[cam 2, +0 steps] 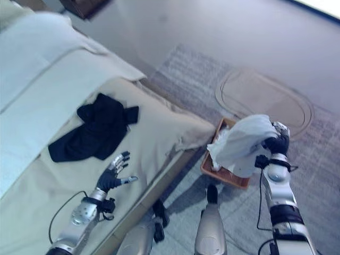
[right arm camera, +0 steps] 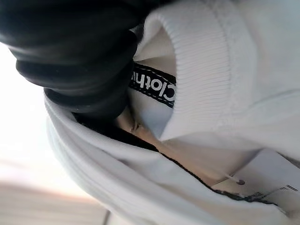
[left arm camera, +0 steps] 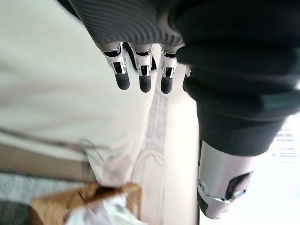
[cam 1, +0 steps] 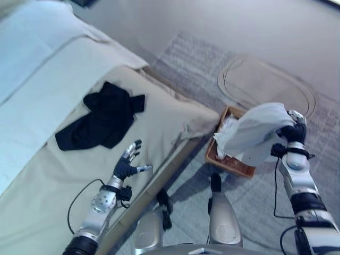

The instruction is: Pick up clothes into the bucket

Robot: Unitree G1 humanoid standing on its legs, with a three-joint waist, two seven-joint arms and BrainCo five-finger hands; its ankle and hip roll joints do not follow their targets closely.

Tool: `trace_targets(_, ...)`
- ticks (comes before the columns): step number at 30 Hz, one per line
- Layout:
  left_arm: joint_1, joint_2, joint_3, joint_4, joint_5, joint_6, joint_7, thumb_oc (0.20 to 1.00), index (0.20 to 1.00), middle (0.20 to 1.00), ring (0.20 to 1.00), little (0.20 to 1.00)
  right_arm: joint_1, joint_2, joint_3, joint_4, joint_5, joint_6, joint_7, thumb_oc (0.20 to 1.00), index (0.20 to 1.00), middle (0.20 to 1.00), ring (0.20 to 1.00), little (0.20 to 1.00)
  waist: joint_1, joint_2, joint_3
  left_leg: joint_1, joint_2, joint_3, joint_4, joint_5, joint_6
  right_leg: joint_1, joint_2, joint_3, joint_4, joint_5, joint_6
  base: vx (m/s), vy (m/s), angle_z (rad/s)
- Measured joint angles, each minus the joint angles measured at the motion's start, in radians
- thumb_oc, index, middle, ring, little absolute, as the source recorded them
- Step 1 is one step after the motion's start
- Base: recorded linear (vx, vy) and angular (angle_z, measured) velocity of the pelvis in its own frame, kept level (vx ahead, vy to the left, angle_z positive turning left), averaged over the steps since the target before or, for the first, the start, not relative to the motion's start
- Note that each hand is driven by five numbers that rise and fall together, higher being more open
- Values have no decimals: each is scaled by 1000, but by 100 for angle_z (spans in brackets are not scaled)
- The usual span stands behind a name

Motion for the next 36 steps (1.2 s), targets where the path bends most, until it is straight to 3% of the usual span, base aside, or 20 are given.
trace_targets(6, -16, -5, -3, -60, -38, -8, 13, 1000, 1000, 1000, 1000, 1000, -125, -32, 59, 76, 20, 3, -51, 200, 200, 200, 200, 200, 16, 15, 62, -175, 20, -28, 124, -13, -8, -177, -4, 2, 146, -30, -28, -92, -46, 9)
trace_targets(17, -37, 34, -79, -113, -78, -22, 67, 1000, 1000, 1000, 1000, 1000, -375, -106, 154, 367, 60, 4, -123, 200, 200, 200, 200, 200, 41, 42, 84, -389, 24, -82, 248, -18, -8, -375, -15, -3, 282, -58, -65, -49, -20, 11)
trace_targets(20, -62, 34, -88, -116, -78, -27, 96, 1000, 1000, 1000, 1000, 1000, -434, -119, 200, 512, 66, 21, -127, 200, 200, 200, 200, 200, 48, 45, 85, -431, 19, -96, 298, -33, -9, -412, -26, -2, 334, -79, -73, 33, -10, 13)
trace_targets(25, -76, 38, -87, -126, -78, -30, 127, 1000, 1000, 1000, 1000, 1000, -452, -119, 204, 582, 75, 35, -127, 200, 200, 200, 200, 200, 51, 47, 86, -492, 25, -118, 412, -89, -7, -452, -31, 4, 415, -117, -76, 56, -9, 6)
trace_targets(26, -78, 46, -87, -129, -78, -30, 130, 1000, 1000, 1000, 1000, 1000, -454, -119, 205, 585, 78, 37, -127, 341, 341, 341, 341, 341, 49, 47, 86, -496, 26, -120, 430, -97, -8, -455, -32, 6, 426, -120, -76, 0, 0, 0)
trace_targets(27, -78, 48, -87, -130, -78, -30, 132, 1000, 1000, 1000, 1000, 1000, -455, -119, 204, 585, 78, 37, -127, 561, 561, 561, 561, 561, 49, 47, 86, -498, 26, -120, 434, -100, -7, -455, -33, 6, 429, -121, -76, 0, 0, 0)
trace_targets(28, -79, 54, -87, -135, -78, -30, 135, 1000, 1000, 1000, 1000, 1000, -456, -120, 204, 585, 80, 37, -126, 1000, 1000, 1000, 1000, 1000, 48, 47, 86, -499, 26, -120, 443, -103, -8, -455, -34, 8, 433, -122, -75, 0, 0, 0)
trace_targets(36, -79, 57, -89, -149, -89, -31, 132, 1000, 1000, 1000, 1000, 1000, -465, -134, 206, 586, 108, 41, -122, 1000, 1000, 1000, 1000, 1000, 49, 47, 86, -514, 16, -129, 445, -106, -5, -464, -42, 6, 436, -118, -74, -13, 1, 2)
